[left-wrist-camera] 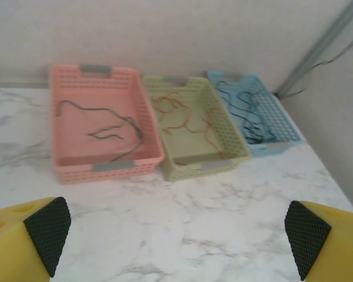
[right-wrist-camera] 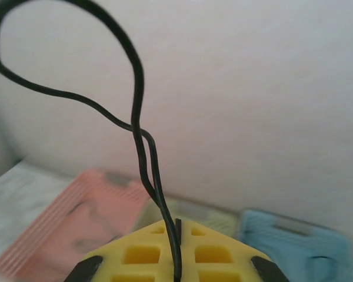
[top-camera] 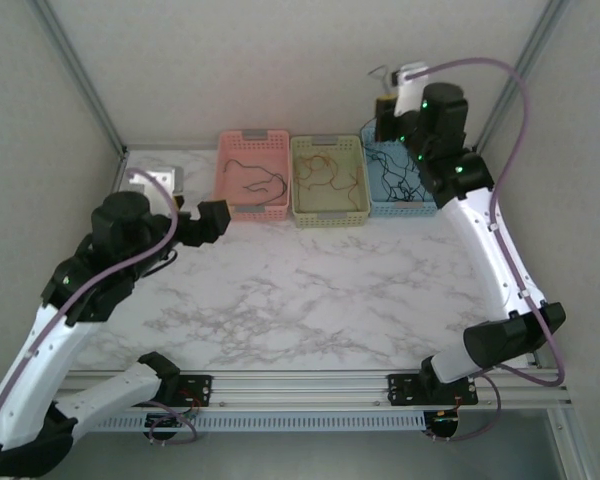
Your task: Untangle the cables
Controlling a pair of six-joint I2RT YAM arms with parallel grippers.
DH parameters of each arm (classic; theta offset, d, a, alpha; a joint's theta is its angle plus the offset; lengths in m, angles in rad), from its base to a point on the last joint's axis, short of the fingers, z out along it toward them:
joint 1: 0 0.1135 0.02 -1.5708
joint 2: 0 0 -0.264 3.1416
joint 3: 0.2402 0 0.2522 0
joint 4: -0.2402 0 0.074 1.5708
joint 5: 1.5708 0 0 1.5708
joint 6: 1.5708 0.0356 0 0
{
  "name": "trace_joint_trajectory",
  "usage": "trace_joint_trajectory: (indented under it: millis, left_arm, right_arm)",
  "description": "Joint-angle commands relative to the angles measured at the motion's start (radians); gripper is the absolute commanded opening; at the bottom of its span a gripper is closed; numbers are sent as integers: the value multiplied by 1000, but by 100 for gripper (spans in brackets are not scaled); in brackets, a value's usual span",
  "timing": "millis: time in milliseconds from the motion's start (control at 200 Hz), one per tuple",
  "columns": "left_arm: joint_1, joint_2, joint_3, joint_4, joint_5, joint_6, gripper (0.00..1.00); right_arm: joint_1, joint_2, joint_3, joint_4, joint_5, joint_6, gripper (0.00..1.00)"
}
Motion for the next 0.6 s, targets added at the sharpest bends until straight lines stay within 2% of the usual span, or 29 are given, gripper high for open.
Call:
trace_joint_trajectory:
  millis: [0, 90, 235, 410, 596]
  left_arm:
    - [4, -36, -94, -33, -196, -17, 97]
    - [14, -77, -177, -7, -303, -36, 100]
    - [20, -108, -288, 88, -370, -59, 100]
    - [25, -76, -350, 136, -354, -78, 100]
    - [26, -48, -374, 150, -339, -81, 100]
  right_arm:
    - [-52, 100, 60, -66, 233, 58, 0]
    - [-109, 206, 94, -98, 224, 113, 0]
    - [-151, 356, 91, -118, 159, 204, 0]
    - [-161, 494, 69, -108, 83, 229, 0]
    - [-178, 574, 86, -129, 75, 233, 0]
